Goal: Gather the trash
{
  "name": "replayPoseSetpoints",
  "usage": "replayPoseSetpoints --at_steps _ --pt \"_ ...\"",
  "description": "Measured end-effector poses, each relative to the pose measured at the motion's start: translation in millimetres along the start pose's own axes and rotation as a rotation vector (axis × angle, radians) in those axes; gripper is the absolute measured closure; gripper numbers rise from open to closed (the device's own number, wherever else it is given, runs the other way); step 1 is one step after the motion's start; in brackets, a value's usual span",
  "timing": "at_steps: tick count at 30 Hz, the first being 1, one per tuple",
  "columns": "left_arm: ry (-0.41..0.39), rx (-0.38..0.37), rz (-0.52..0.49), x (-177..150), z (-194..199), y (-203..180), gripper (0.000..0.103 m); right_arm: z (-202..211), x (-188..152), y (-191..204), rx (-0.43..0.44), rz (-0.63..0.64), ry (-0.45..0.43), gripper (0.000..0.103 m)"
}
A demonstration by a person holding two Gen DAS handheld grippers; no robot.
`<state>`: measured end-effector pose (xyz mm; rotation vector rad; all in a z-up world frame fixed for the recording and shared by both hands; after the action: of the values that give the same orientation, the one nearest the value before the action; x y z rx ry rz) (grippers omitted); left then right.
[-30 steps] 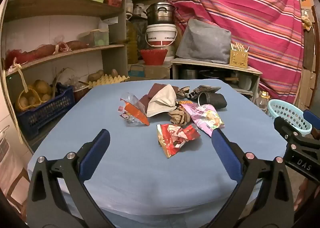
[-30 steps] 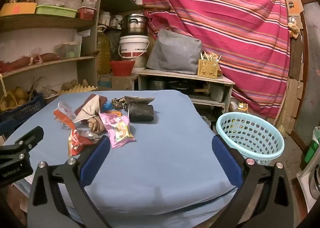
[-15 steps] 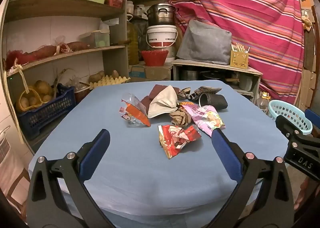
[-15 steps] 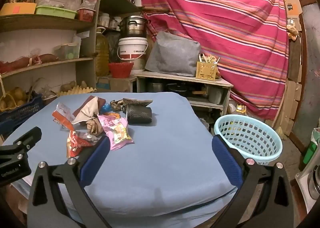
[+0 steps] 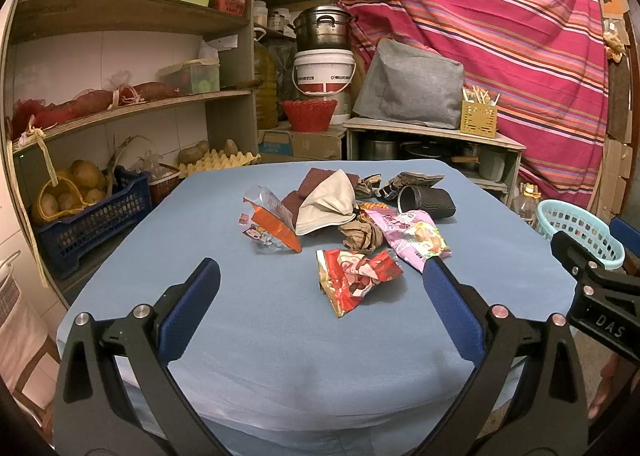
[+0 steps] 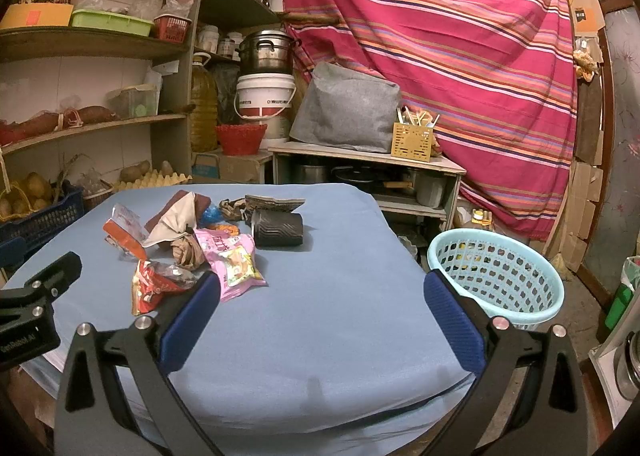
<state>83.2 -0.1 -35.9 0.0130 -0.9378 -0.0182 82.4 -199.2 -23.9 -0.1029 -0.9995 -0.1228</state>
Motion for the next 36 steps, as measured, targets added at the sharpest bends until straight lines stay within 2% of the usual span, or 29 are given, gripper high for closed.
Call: replayPoseSetpoints --at_steps 36 --pt "0.0 -0.001 0.001 0.0 -0.2 0.1 0.005 -0.7 -0.4 -2.0 -0.005 0.004 -0.002 0.004"
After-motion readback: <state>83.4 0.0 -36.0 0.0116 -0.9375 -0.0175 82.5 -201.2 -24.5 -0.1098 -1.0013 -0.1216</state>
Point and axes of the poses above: each gripper's, at about its wrist camera, not at the fingertips, and z roughly against the way its jaws point, y to its left, x to its top, the point moved 9 cm from there along -z, roughly the way its jaws point, and after that the axes turned 13 degrees about y, right-handed, at the moved point
